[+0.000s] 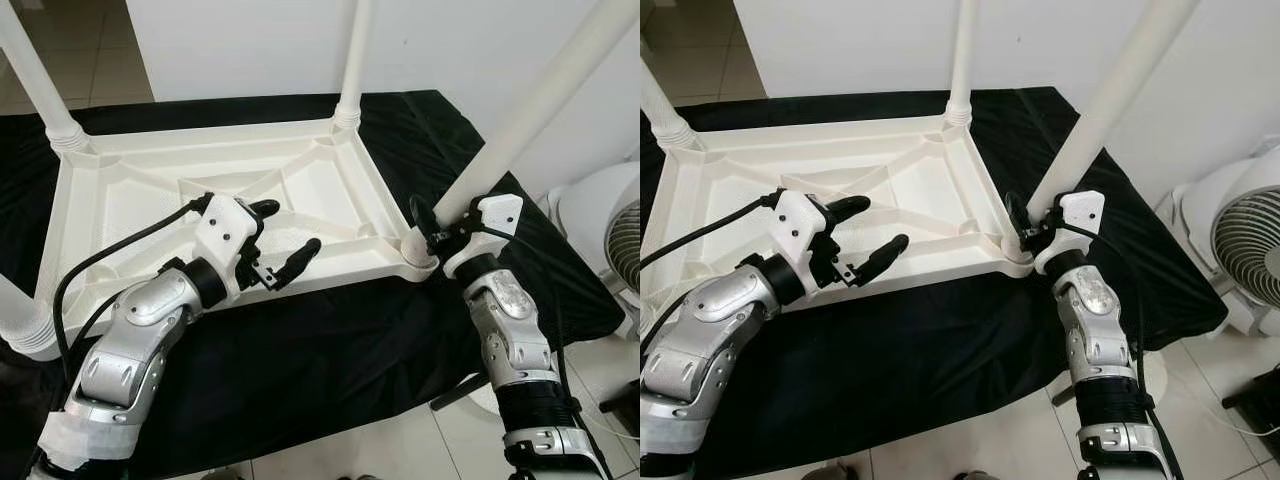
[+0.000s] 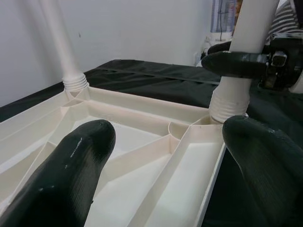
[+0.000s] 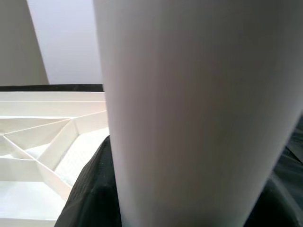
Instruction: Building children table
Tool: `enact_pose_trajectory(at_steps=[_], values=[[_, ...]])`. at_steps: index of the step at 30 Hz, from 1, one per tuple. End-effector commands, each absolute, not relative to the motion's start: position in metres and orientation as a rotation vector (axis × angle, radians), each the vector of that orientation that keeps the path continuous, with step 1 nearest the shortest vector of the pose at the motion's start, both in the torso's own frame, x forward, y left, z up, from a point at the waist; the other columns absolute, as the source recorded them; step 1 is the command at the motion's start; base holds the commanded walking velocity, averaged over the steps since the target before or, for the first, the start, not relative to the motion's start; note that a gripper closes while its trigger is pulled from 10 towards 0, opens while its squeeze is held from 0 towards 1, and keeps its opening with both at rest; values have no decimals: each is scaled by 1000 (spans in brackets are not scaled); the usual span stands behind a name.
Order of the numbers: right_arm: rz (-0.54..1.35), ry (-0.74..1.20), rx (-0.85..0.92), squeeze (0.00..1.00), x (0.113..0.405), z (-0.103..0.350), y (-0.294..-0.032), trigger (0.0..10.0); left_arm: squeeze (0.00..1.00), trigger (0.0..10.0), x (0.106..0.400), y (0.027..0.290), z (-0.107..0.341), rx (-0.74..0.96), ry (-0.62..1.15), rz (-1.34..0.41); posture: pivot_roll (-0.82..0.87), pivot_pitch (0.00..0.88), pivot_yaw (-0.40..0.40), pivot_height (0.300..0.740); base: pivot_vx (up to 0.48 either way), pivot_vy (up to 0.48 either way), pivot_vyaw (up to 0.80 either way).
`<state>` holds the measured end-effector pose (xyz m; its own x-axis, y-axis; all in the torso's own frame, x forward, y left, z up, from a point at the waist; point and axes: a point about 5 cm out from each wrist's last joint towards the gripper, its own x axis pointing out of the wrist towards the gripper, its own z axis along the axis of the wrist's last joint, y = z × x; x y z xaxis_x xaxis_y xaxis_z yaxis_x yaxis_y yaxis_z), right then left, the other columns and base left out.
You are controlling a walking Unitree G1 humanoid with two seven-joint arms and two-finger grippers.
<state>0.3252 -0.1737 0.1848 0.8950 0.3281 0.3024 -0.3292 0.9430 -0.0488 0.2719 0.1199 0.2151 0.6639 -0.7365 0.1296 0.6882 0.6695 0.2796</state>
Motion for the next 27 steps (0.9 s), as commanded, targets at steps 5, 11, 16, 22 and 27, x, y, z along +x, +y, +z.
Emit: enact_pose_trajectory(at_steps=[5, 11, 16, 22, 27], values=[[440, -326, -40, 0, 332, 199, -164, 10000, 0, 10000, 275, 108, 225, 204, -241, -896, 154, 87, -66, 740, 0, 0, 0], [464, -231, -257, 0, 346, 199, -154, 10000, 0, 10000, 282, 85, 248, 152, -305, -975, 156, 88, -73, 740, 0, 0, 0], [488, -229, -284, 0, 352, 205, -146, 10000, 0, 10000, 291, 71, 263, 96, -326, -1003, 154, 86, -76, 740, 0, 0, 0], [525, -217, -295, 0, 355, 205, -139, 10000, 0, 10000, 295, 63, 271, 71, -332, -1017, 153, 81, -75, 740, 0, 0, 0], [561, -232, -336, 0, 357, 206, -131, 10000, 0, 10000, 301, 51, 284, 25, -333, -1041, 154, 74, -70, 740, 0, 0, 0]])
